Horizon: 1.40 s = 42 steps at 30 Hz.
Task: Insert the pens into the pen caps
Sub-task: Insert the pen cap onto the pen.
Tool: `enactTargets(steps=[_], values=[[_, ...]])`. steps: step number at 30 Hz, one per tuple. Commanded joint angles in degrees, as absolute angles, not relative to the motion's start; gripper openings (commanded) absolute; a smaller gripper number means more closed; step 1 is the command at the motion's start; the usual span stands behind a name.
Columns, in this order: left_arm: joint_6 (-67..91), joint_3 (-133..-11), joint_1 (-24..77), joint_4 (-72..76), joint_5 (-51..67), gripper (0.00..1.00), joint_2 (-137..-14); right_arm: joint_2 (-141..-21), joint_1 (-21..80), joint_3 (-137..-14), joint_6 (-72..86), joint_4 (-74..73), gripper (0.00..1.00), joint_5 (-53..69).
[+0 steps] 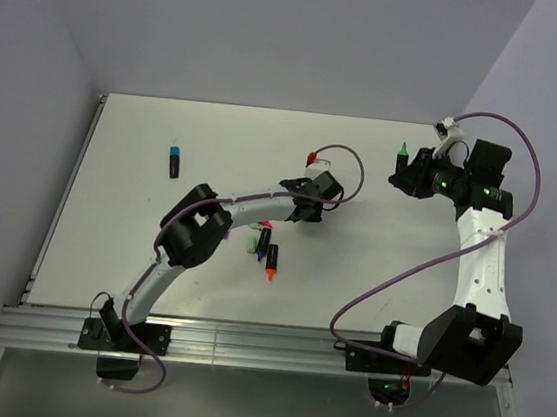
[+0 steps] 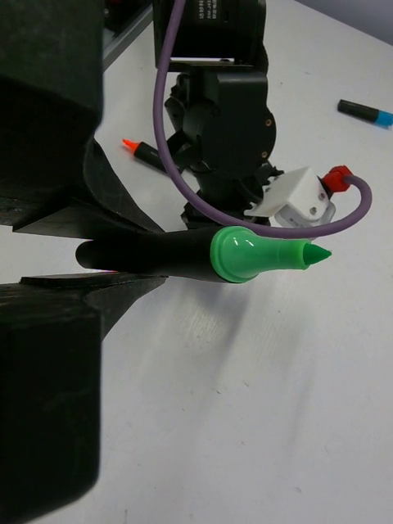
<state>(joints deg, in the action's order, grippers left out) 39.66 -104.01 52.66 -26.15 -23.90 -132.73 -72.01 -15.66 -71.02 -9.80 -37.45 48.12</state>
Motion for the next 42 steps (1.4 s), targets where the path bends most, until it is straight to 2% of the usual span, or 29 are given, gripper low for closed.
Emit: enactTargets(steps=[1, 4, 6, 8, 14, 18, 23, 29, 34, 42], values=[[39.0, -102.8, 52.6, -29.4, -23.0, 0.08, -135.9, -72.6, -16.1, -71.1, -10.8, -38.0, 0.00, 50.4], [38.1, -105.0, 51.7, -27.7, -18.5, 0.06, -131.3, -73.0, -16.1, -70.8, -10.9, -38.1, 0.00, 54.3], [37.3, -103.4, 49.4, -23.8, -11.9, 0.01, -126.7, -73.4, -16.0, -70.3, -9.9, -38.1, 0.00, 58.0], [35.5, -99.3, 46.4, -16.6, -8.7, 0.00, -118.1, -73.7, -16.0, -70.2, -9.0, -38.1, 0.00, 58.9], [32.7, -99.8, 38.3, -15.5, -3.4, 0.00, -102.3, -71.9, -13.2, -70.5, -3.3, -34.1, 0.00, 54.5], [28.9, -98.1, 34.8, -12.4, -3.5, 0.00, -93.7, -68.8, -3.7, -69.5, 1.9, -26.0, 0.00, 47.8], [24.6, -102.4, 32.4, -12.1, 0.9, 0.00, -90.4, -67.8, 8.8, -69.3, 10.4, -18.1, 0.00, 36.4], [23.6, -109.2, 30.8, -10.4, 8.8, 0.00, -91.8, -72.8, 19.9, -75.9, 15.5, -12.6, 0.00, 33.5], [24.5, -109.2, 30.7, -9.5, 10.1, 0.00, -91.3, -75.1, 23.6, -81.5, 18.0, -13.8, 0.00, 32.8], [25.3, -109.8, 31.6, -10.1, 2.7, 0.00, -92.1, -78.7, 26.7, -86.1, 23.2, -14.7, 0.00, 30.8]])
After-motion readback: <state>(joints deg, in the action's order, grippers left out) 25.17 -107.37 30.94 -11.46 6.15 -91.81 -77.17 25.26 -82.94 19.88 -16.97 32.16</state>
